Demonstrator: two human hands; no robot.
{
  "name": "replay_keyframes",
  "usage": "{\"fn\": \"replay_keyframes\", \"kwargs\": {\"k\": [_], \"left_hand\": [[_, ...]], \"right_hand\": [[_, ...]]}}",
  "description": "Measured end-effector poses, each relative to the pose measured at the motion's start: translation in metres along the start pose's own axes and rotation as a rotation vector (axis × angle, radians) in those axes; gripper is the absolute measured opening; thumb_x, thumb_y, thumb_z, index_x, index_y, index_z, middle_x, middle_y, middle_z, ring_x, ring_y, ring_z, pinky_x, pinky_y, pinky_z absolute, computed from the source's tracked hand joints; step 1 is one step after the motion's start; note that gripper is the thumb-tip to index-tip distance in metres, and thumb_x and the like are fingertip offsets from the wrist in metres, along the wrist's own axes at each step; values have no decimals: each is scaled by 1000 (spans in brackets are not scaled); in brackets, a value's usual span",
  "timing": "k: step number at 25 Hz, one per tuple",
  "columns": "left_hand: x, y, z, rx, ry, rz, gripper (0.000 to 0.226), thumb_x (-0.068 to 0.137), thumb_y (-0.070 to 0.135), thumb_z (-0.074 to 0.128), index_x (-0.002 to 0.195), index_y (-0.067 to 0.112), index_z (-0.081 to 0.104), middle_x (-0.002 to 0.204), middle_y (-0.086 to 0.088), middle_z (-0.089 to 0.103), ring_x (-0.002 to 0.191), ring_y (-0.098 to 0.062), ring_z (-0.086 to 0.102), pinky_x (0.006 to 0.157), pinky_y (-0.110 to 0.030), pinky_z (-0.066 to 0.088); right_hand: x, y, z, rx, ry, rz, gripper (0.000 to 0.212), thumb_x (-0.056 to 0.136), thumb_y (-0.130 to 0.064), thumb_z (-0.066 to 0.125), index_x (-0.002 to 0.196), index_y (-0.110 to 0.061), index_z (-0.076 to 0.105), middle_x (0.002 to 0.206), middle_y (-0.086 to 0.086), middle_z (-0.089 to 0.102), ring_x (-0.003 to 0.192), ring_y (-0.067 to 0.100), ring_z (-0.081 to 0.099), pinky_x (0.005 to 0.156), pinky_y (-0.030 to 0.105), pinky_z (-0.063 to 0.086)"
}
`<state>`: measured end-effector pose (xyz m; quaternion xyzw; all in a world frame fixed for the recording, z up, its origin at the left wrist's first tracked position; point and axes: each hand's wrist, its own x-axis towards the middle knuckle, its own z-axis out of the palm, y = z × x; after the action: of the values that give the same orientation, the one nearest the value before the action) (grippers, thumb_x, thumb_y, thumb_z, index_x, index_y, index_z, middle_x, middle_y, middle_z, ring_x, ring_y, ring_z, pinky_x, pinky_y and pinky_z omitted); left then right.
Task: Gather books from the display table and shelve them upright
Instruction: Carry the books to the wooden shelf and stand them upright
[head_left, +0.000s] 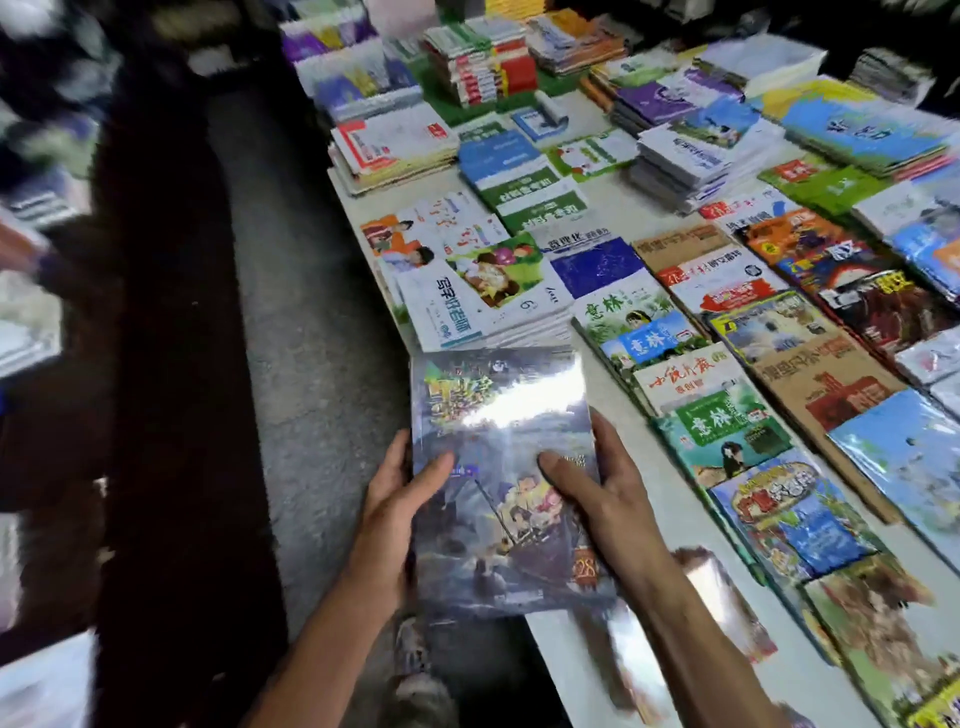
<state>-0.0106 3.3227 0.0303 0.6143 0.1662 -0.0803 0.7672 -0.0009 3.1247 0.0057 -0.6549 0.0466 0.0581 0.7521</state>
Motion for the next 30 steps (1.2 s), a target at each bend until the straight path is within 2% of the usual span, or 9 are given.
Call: {"fn": "replay_keyframes", "kwargs": {"k": [4,6,8,12,17,20,22,26,30], "left_hand": [[-45,34,-72,-43,180,143,44,69,16,80,102,44,75,102,5,79,85,-12,76,60,-20,57],[-59,50,-108,-46,310,220,43,65,18,81,97,47,75,93,10,79,76,-5,75,55,-16,55],[-77,64,-150,-30,421,301,44,62,18,84,99,40,75,91,12,78,77,-3,73,57,-15,54],[-112,89,-232,-59,617,387,51,62,26,79,112,26,70,97,7,77,80,-9,71,59,-16,54],[-158,122,-328,-79,798,466,58,54,35,80,112,36,70,108,13,76,99,-13,72,79,-31,59],[-186,143,-377,-148,907,540,50,50,33,82,94,55,72,92,26,76,85,-1,73,68,-28,59],[-203,158,-398,-196,954,592,52,56,24,81,101,48,72,90,27,76,83,1,74,64,-23,60],[-236,194,-430,-235,1075,666,64,63,16,86,122,31,65,107,0,79,94,-28,75,74,-41,62],[-246,229,-449,-252,1196,772,57,75,5,76,126,28,63,103,1,80,85,-21,77,61,-29,61]], "right_hand": [[11,-20,90,-10,-199,-14,73,74,-44,77,141,-36,50,141,-5,62,130,20,59,106,50,50],[16,-24,138,-28,-312,-46,67,78,-42,77,139,-38,52,135,-11,66,124,13,63,95,35,58],[15,-26,191,-26,-439,-54,58,84,-31,77,137,-38,55,127,-13,71,114,10,69,81,20,58],[5,-33,295,11,-592,-57,63,79,-30,79,137,-32,56,124,-8,73,109,11,72,75,19,58],[-23,-50,417,72,-776,-84,63,77,-30,80,135,-30,57,126,-1,73,112,19,71,79,28,59],[-42,-69,487,98,-907,-95,61,80,-23,79,136,-28,57,126,1,73,110,20,72,80,32,60],[-49,-82,526,122,-973,-105,60,80,-18,77,136,-26,57,122,1,74,105,18,73,77,30,61],[-62,-107,606,163,-1165,-70,61,78,-15,79,134,-28,59,122,7,74,108,33,72,87,50,60],[-59,-128,665,198,-1338,-64,66,75,-21,82,136,-25,58,127,11,72,117,39,66,98,55,53]]}}
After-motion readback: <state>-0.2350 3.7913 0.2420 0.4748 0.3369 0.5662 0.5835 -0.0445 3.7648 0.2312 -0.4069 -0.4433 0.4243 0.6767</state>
